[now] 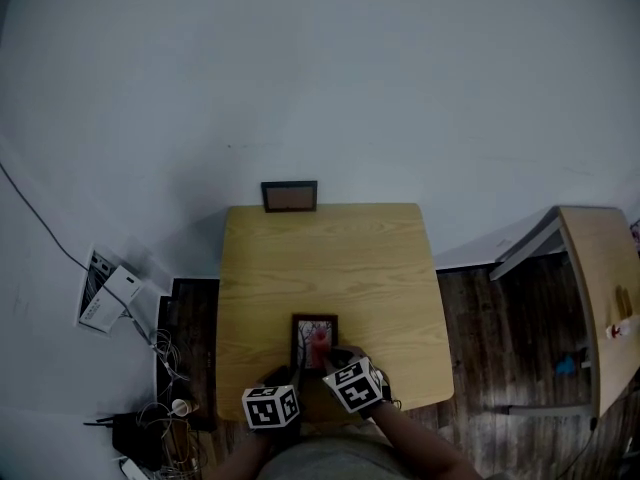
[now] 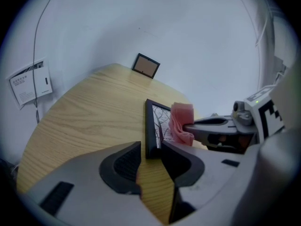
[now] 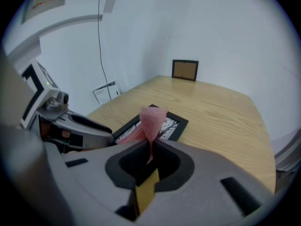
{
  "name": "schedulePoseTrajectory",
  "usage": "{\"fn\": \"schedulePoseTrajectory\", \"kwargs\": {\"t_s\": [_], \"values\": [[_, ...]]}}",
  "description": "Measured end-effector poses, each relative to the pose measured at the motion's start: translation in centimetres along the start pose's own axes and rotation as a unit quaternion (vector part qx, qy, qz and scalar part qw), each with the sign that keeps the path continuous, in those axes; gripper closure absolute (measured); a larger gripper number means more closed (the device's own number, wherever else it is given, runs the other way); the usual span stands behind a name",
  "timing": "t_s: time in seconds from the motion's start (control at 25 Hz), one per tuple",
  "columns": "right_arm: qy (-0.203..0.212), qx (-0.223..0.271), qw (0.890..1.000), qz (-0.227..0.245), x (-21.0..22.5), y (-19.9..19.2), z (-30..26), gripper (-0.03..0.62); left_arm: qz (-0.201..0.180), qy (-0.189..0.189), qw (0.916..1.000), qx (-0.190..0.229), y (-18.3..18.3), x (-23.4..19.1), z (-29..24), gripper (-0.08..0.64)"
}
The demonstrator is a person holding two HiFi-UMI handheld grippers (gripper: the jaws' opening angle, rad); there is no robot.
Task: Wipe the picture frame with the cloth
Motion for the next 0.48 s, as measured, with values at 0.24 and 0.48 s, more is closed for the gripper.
{"fn": "schedulePoseTrajectory", "kwargs": {"t_s": [0.24, 0.48], "values": [[-0.014, 0.110, 0.990, -0.088, -0.1, 1.7, 4.2, 0.577, -0.039, -0.018, 0.9982, 0.041, 1.2, 0.1, 2.3, 0.453], [-0.038, 0.189, 0.963, -0.186, -2.0, 1.7, 9.2, 0.577, -0.108, -0.093, 0.9869, 0.076, 2.6, 2.8, 6.7, 0.456]]}}
Point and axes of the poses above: the fingertips, and each gripper's own axes: z backward along the fingers, x to its right, y out of its top, the point moved 1 cm from there along z, backward along the fingers, and after that the axes turned 2 degrees about y, right-handed, at the moved point
